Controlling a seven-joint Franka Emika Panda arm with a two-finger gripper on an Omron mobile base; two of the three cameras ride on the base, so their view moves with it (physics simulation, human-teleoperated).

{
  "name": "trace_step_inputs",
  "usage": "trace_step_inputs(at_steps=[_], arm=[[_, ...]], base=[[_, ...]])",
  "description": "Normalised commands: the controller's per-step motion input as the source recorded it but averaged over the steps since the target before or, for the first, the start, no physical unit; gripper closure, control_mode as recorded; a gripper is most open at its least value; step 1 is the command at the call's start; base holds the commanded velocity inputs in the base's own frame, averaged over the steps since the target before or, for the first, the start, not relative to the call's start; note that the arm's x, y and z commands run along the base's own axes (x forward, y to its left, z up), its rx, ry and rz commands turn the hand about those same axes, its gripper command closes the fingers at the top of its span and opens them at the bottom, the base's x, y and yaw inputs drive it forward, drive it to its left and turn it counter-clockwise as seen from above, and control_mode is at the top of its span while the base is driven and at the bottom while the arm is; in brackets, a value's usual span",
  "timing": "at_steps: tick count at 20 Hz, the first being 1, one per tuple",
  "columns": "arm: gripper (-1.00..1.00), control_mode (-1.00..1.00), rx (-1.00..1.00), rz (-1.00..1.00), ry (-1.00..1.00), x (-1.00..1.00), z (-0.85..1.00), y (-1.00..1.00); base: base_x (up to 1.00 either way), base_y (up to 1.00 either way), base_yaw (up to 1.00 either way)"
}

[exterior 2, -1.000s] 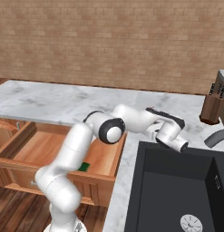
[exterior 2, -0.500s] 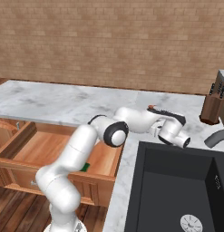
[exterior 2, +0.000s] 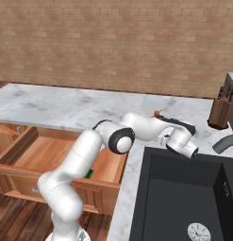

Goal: Restock the sink supplies by placing the sponge and soap dispenser on the counter and next to the sink. Make sure the soap dispenser is upright.

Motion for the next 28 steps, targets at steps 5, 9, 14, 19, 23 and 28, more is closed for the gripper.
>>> trace_step_inputs(at_steps=[5, 9, 14, 19, 23, 28], arm=[[1.0, -1.0, 0.0, -0.03, 0.01, -0.23, 0.02, 0.17], [1.0, -1.0, -0.01, -0.08, 0.02, -0.13, 0.01, 0.09], [-1.0, -1.0, -0.01, -0.05, 0.0, 0.0, -0.08, 0.1], [-1.0, -1.0, -0.01, -0.04, -0.01, -0.01, 0.0, 0.03], [-1.0, -1.0, -0.01, -0.05, -0.02, -0.14, 0.28, 0.0], [-1.0, -1.0, -0.02, -0.07, 0.0, -0.18, 0.46, 0.0]], base=[[0.0, 0.0, 0.0], [0.0, 0.0, 0.0], [0.0, 0.0, 0.0], [0.0, 0.0, 0.0], [0.0, 0.0, 0.0], [0.0, 0.0, 0.0]])
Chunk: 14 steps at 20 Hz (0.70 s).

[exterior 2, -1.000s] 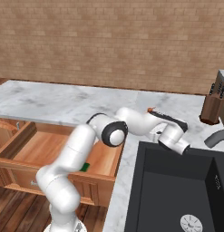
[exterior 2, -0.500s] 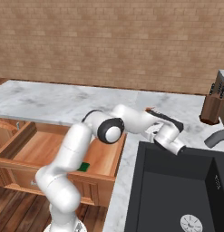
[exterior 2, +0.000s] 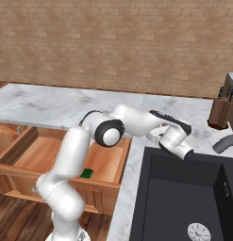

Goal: Restock the sink supplies by placing the sponge and soap dispenser on the counter and next to the sink. Make sure the soap dispenser is upright.

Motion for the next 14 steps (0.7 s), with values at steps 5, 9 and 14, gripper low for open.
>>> trace_step_inputs(at_steps=[5, 9, 14], arm=[[-1.0, -1.0, -0.13, -0.06, 0.0, -0.24, 0.75, 0.38], [-1.0, -1.0, -0.27, -0.05, 0.0, -0.27, 0.8, 0.79], [-1.0, -1.0, -0.32, -0.04, 0.0, -0.31, 0.82, 0.81]], base=[[0.0, 0.0, 0.0], [0.0, 0.0, 0.0], [0.0, 0.0, 0.0]])
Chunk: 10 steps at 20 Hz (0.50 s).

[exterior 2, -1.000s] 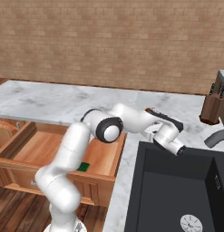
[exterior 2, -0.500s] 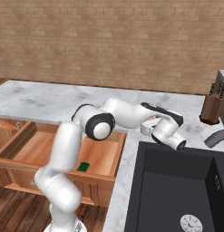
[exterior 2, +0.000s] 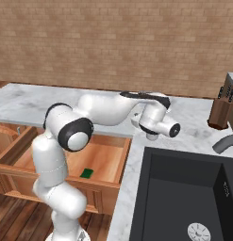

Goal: Restock the sink supplies by placing the sponge and soap dispenser on the counter and next to the sink. Make sure the soap dispenser is upright.

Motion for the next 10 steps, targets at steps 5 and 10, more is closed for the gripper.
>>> trace_step_inputs(at_steps=[5, 10], arm=[[-1.0, -1.0, -0.41, 0.0, 0.0, -0.38, 0.58, 0.8], [-1.0, -1.0, -0.6, 0.08, 0.09, -0.17, 0.01, 0.96]], base=[[0.0, 0.0, 0.0], [0.0, 0.0, 0.0]])
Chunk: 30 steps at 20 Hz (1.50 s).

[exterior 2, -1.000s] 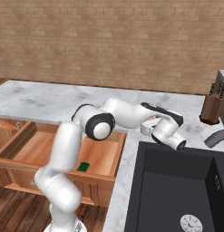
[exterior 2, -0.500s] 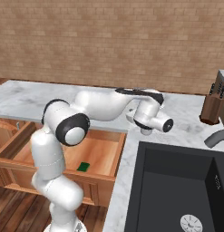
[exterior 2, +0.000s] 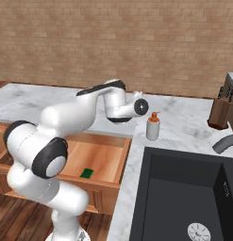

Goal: Restock the sink supplies by placing the sponge and soap dispenser on the counter and next to the sink. Make sure the soap dispenser is upright.

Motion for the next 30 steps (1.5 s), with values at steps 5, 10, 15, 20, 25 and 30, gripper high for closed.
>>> trace_step_inputs(at_steps=[5, 10, 15, 20, 25, 30], arm=[[-1.0, -1.0, -0.62, 0.21, 0.1, -0.28, 0.0, 0.86], [-1.0, -1.0, -0.52, 0.19, 0.29, -0.47, -0.21, 0.61], [-1.0, -1.0, -0.43, 0.21, 0.34, -0.39, -0.63, 0.22], [-1.0, -1.0, -0.22, 0.32, 0.28, -0.12, -0.46, 0.18], [-1.0, -1.0, -0.15, 0.35, 0.31, -0.05, -0.46, 0.06], [-1.0, -1.0, -0.02, 0.42, 0.19, -0.25, -0.7, 0.0]], base=[[0.0, 0.0, 0.0], [0.0, 0.0, 0.0], [0.0, 0.0, 0.0], [0.0, 0.0, 0.0], [0.0, 0.0, 0.0], [0.0, 0.0, 0.0]])
